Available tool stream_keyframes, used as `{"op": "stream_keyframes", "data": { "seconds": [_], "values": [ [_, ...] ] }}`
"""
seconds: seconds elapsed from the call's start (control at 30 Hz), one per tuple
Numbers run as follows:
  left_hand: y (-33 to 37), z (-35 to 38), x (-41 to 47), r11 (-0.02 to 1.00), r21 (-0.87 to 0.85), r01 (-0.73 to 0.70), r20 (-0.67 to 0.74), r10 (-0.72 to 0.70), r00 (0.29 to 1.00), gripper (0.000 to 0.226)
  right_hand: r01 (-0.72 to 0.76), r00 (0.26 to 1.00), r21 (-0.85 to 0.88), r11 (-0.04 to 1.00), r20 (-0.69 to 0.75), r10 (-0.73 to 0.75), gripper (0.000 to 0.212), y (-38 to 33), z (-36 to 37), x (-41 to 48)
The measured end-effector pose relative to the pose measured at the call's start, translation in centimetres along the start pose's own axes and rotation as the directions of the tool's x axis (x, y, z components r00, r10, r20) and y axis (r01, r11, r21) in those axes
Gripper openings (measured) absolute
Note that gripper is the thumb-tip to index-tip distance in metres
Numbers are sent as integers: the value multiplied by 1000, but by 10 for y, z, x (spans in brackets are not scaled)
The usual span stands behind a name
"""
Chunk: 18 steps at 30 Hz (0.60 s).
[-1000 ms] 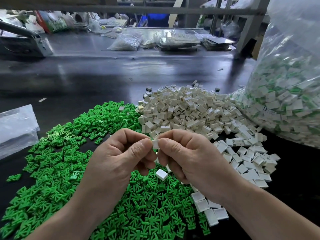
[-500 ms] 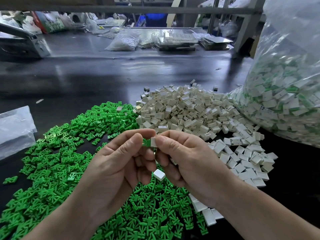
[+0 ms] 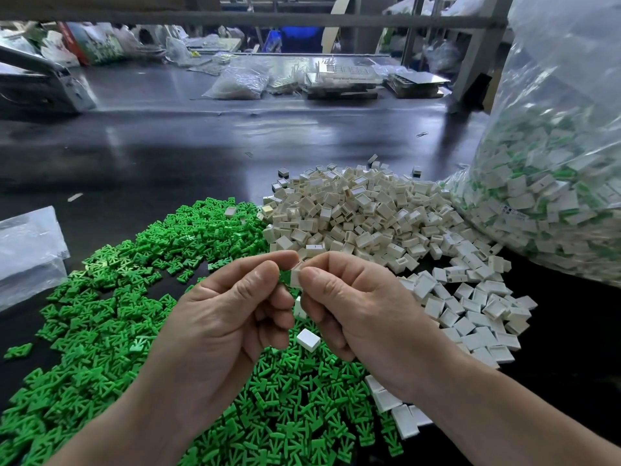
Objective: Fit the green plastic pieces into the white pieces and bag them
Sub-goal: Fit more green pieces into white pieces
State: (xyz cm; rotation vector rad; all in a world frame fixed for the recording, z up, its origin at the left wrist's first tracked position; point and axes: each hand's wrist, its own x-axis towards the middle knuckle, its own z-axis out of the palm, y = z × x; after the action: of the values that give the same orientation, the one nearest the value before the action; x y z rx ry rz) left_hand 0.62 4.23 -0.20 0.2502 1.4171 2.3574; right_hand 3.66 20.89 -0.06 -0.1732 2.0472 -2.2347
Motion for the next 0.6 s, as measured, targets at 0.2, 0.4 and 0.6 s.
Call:
{"op": "stream_keyframes", "data": {
  "seconds": [0.2,0.4,0.6],
  "values": [
    [2,-2,-2,995,-51,84,163,-75,984,55,-35,996,98,995,85,27,29,-5,0,-1],
    [3,-2,-4,969,-189,157,248,-108,963,52,-68,988,175,982,150,42,25,-6,0,0],
    [1,1,-4,966,-186,178,170,-147,974,52,-80,987,144,986,152,58,19,-8,3,-3]
  ]
}}
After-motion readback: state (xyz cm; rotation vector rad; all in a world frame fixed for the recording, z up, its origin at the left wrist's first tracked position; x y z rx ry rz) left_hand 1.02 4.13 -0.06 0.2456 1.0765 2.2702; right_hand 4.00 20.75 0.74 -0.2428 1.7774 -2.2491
